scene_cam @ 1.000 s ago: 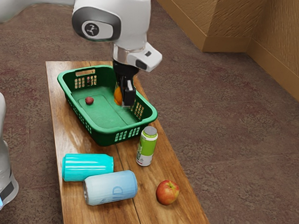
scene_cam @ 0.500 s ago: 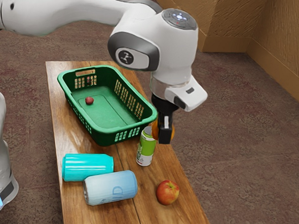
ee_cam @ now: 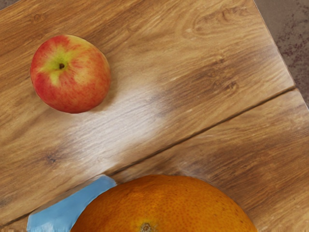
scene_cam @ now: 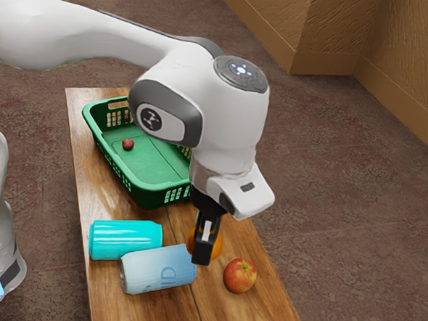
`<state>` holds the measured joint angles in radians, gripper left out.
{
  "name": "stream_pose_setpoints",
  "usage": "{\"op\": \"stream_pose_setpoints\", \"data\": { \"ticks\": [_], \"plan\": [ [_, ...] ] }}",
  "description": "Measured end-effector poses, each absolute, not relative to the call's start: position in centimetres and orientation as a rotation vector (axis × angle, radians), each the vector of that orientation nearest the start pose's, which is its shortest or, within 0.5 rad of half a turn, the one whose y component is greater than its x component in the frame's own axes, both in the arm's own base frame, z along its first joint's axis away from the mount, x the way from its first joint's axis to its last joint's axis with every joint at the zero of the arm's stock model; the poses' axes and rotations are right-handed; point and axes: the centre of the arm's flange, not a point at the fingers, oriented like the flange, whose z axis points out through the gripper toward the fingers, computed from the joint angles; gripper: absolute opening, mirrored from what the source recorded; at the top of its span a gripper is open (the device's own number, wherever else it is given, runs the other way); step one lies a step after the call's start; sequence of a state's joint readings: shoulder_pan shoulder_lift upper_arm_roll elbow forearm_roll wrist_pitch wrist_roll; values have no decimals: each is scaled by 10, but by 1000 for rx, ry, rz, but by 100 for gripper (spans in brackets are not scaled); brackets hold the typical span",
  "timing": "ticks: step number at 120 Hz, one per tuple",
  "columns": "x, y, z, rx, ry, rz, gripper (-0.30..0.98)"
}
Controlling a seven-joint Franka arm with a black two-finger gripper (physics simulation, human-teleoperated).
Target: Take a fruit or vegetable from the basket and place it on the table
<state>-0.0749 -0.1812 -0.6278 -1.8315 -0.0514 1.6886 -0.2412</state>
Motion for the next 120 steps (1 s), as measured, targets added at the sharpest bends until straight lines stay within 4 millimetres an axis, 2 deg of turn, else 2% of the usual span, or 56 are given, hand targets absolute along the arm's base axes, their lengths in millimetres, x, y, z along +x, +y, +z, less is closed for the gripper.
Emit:
{"op": "stream_pose_setpoints", "data": {
  "ticks": [13, 40, 76, 86, 102, 120],
  "plan": [
    [372, -356, 568, -3018, 690, 5, 34],
    [363, -385, 525, -3025, 780, 52, 34],
    [345, -405, 484, -3026, 835, 108, 34],
    [345, -405, 480, -3034, 830, 107, 34],
    [347, -408, 480, -3066, 820, 100, 54],
    [347, -410, 483, -3081, 821, 83, 64]
  ]
}}
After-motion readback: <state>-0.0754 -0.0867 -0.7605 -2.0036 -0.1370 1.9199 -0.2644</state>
